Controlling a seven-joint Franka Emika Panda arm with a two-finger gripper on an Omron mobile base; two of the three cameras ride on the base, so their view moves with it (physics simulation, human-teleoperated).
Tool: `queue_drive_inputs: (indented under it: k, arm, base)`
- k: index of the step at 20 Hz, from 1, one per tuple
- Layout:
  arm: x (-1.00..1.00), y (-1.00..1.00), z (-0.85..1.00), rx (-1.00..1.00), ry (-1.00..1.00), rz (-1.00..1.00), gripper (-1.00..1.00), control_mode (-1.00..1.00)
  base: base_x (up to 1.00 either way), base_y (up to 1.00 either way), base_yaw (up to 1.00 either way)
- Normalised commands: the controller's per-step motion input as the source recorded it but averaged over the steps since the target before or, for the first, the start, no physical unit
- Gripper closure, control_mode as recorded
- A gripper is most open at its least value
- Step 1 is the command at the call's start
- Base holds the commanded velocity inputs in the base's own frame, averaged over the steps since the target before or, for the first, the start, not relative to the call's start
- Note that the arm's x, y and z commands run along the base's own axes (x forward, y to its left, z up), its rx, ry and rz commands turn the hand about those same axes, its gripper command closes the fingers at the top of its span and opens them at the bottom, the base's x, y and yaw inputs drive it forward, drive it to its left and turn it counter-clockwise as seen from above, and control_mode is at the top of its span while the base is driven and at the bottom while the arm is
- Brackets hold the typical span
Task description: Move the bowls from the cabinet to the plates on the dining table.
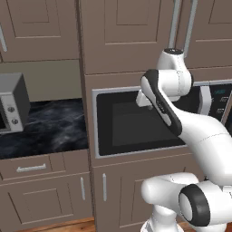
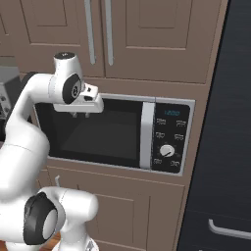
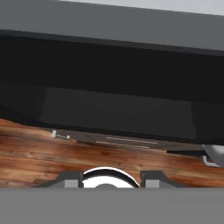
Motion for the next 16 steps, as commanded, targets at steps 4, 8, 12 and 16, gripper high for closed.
queue_drive_inputs:
  k: [4,8,12,16]
  arm:
    - [-0.07,0.02,0.01,0.0,-0.02,0.0,-1.0,-1.0]
    - [-0.18,0.0,0.19,0.0,-0.08,0.0,-1.0,-1.0]
    - [-0.19,-0.03,0.31,0.0,-0.08,0.0,-1.0,-1.0]
    - [-0.18,-0.05,0.37,0.0,-0.08,0.0,-1.0,-1.0]
  base:
    - [0.0,0.0,0.0]
    - [0.0,0.0,0.0]
    - [0.0,0.0,0.0]
    - [0.0,0.0,0.0]
